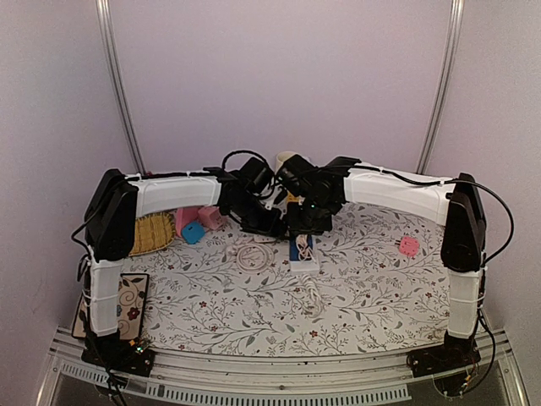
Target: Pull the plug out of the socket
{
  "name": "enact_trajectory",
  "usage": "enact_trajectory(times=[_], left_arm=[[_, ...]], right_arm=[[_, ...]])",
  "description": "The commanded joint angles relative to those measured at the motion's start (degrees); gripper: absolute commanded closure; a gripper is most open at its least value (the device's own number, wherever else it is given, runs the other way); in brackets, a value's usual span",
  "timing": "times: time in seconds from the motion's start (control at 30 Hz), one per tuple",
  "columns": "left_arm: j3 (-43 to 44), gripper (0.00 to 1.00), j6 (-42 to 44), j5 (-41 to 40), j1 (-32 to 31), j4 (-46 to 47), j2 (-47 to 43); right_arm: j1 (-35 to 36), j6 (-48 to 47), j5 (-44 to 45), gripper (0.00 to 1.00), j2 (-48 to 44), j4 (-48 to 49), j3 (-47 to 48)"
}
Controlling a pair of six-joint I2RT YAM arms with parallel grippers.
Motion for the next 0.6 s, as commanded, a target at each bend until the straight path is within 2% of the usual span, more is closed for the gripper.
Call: enact_trajectory(times=[0.0, 0.27, 0.57], left_arm=[[-0.9, 0.06, 0.5, -5.9, 0.1, -4.0, 4.2], [-0.8, 0.06, 0.7, -6.3, 0.1, -4.3, 4.4], [-0.9, 0.06, 0.6, -6.3, -0.1, -4.7, 4.4]], right_arm=[[0.6, -1.1, 0.9, 0.96, -9.2, 10.3, -0.1], [-0.3, 2.0, -2.4, 0.96, -16.5, 21.3, -12.4], [-0.1, -0.3, -1.0, 0.97, -13.7, 18.0, -7.6]])
